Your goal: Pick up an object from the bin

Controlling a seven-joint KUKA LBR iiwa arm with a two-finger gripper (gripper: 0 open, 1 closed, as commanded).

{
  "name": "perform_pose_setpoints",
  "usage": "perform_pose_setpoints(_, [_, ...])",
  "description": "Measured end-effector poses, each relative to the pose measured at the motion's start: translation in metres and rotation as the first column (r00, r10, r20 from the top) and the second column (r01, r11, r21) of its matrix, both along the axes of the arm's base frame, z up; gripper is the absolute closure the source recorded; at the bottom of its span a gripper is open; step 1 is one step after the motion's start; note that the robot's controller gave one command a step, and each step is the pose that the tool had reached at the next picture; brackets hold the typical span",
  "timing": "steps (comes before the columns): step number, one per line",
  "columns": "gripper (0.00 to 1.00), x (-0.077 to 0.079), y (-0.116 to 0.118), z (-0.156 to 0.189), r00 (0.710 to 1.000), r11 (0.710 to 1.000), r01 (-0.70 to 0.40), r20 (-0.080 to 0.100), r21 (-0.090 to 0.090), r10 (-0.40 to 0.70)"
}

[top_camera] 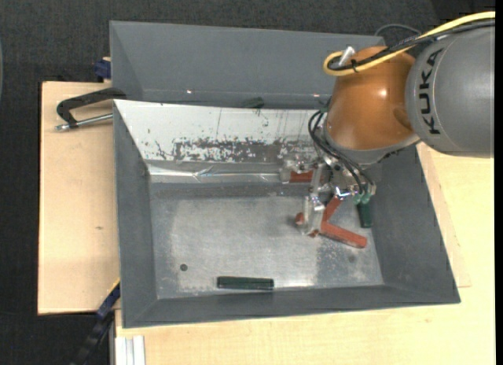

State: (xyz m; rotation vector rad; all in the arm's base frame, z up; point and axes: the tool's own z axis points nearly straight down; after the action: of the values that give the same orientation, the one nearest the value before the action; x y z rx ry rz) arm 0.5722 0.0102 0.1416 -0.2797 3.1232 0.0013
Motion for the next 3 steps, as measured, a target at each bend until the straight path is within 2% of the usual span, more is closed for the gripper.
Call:
perform_pose_setpoints(1, [0.0,0.01,-0.054,-0.025,0.973,0.973,0.231,-0.002,0.001,-0.231])
perform_pose_setpoints(2, [0.0,-0.029,-0.049,-0.051,0.978,0.978,0.209,-0.003,-0.001,-0.209])
perform_pose_setpoints(3, [1.0,-0.02,-0.138,-0.061,0.984,0.984,0.181,-0.002,0.0,-0.181])
